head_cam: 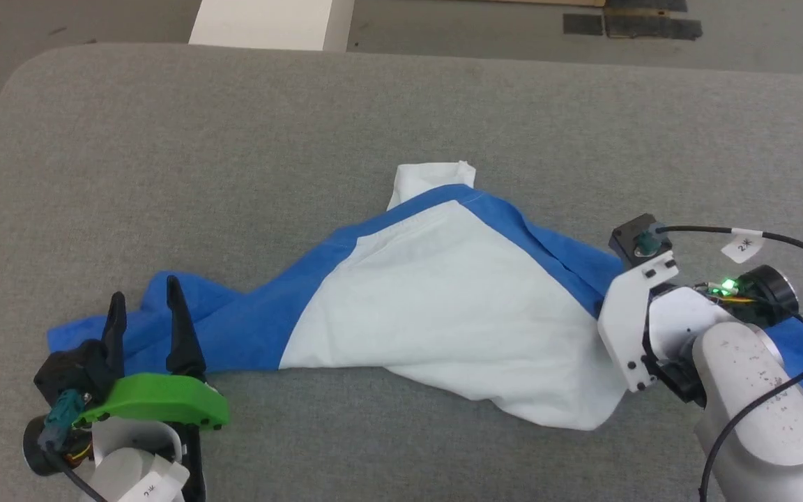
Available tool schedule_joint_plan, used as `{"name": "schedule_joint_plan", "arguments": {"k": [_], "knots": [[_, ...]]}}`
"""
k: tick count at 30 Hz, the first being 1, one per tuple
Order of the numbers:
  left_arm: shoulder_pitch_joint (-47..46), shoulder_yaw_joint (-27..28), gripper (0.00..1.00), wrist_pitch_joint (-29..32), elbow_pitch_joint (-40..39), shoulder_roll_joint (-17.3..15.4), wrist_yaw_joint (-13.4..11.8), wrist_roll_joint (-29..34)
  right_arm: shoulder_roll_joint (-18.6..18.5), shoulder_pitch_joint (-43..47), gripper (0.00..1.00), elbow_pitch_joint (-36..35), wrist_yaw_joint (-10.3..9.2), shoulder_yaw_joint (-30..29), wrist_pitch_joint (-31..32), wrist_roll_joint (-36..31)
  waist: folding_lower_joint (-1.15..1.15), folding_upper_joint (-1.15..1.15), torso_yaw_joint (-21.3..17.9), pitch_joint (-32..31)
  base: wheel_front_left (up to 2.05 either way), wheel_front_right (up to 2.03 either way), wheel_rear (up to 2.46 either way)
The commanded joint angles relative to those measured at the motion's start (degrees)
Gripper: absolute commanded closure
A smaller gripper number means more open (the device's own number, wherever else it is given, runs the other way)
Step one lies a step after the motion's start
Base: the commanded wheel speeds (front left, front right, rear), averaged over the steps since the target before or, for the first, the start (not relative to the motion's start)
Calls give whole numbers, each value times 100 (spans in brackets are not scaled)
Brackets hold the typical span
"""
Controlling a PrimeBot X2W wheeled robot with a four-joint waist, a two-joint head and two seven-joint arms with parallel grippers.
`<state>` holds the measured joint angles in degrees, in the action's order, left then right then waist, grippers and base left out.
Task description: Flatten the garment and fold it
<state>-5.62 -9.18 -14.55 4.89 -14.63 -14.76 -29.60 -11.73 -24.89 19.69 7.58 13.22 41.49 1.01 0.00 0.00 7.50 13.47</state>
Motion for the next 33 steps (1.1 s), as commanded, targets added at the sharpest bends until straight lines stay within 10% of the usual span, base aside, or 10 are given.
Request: {"name": "schedule_joint_plan", "arguments": {"k": [1,2,3,4,18,19,20,33], "knots": [[-134,9,0,-42,21,34,47,74,-83,-91,0,59,-9,79,113,79,0,0,91,105,0,0,0],[-157,20,0,-43,30,47,65,88,-112,-113,0,81,-9,73,169,134,0,0,93,113,0,0,0],[-179,29,0,-43,49,58,87,104,-144,-146,79,79,-9,41,183,202,0,0,92,120,0,0,0],[-201,37,0,-43,60,67,104,114,-176,-177,100,70,-9,8,165,244,0,0,90,126,0,0,0],[-524,-99,0,-44,273,297,326,188,-603,-536,100,252,-9,-2453,455,-209,0,0,314,323,0,0,0],[-529,-105,0,-44,294,304,331,187,-598,-521,85,300,-9,-2572,467,-289,0,0,319,323,0,0,0],[-533,-107,0,-44,320,311,334,187,-580,-483,0,364,-9,-2677,522,-388,0,0,320,307,0,0,0],[-470,-243,0,238,407,180,408,164,133,12,0,-679,-9,-2915,-1151,446,0,0,-44,-324,0,0,0]]}}
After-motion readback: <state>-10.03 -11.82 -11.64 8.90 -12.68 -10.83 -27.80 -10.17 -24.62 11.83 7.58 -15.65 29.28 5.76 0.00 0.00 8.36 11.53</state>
